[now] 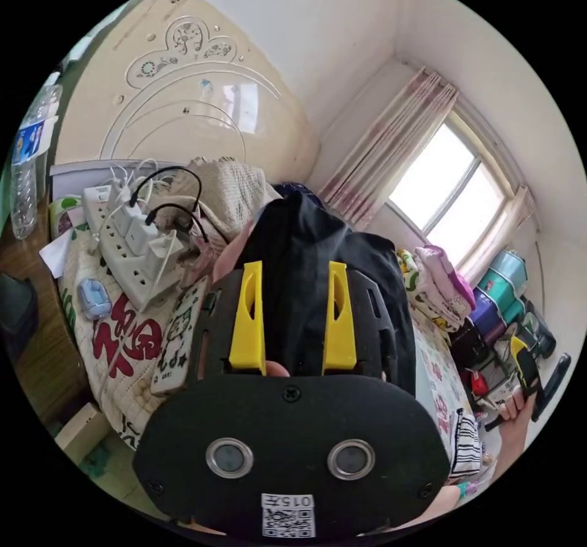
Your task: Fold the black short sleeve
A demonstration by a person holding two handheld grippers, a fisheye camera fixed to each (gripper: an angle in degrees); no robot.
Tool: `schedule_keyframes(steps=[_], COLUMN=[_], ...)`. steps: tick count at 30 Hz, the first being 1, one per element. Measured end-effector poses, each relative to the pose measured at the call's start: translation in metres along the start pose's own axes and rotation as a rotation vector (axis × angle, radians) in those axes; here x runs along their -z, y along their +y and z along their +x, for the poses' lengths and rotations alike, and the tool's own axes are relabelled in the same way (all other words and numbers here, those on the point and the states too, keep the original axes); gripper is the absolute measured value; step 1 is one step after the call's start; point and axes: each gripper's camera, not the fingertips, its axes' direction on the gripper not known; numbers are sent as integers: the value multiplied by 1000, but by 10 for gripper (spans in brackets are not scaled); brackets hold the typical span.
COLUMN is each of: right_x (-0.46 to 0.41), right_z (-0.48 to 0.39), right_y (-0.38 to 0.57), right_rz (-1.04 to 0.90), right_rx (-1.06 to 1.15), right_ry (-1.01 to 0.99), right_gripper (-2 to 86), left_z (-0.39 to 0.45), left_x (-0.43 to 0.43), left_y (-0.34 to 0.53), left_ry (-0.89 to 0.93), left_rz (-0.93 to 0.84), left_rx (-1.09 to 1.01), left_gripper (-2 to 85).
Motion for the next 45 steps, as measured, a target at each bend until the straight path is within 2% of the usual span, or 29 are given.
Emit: schedule_keyframes(steps=[3, 6, 10, 15, 24, 28, 32, 33, 35, 38, 41, 43, 45], right_x=[-49, -99, -141, -197, -329, -369, -396, -396, -387, -339, -259, -201, -127], right_z=[-14, -20, -17, -30, -92, -107, -98, -93, -84, -64, -28, 2, 36], right_y=[-1, 1, 3, -12, 3, 15, 29, 33, 35, 27, 22, 23, 34], right_rz=[-46, -147, -178, -219, -527, -612, -706, -722, -706, -584, -417, -317, -238], right_rx=[34, 11, -33, -1, 186, 258, 297, 318, 311, 254, 153, 69, -26], right_ry=[-59, -176, -291, -224, -167, -5, 111, 133, 146, 99, 37, -17, -57], right_gripper=[-6, -5, 6, 85, 162, 156, 90, 52, 48, 41, 38, 37, 37], left_z=[-15, -24, -6, 56, 61, 67, 74, 75, 77, 81, 71, 56, 24], left_x=[-26, -8, 9, 9, -8, -13, -15, -15, -17, -20, -16, -4, 24], left_y=[-4, -2, 5, 33, 40, 40, 39, 39, 37, 32, 21, 8, -9], left_ry=[64, 159, 361, 367, 389, 386, 367, 366, 367, 374, 470, 560, 527], left_rz=[-143, -70, -47, -95, -121, -133, -138, -139, -151, -180, -202, -141, 32], left_rx=[40, 84, 43, -107, -83, -118, -145, -145, -151, -180, -144, -107, -31], left_gripper=[128, 55, 28, 18, 9, 11, 14, 15, 18, 27, 44, 55, 59])
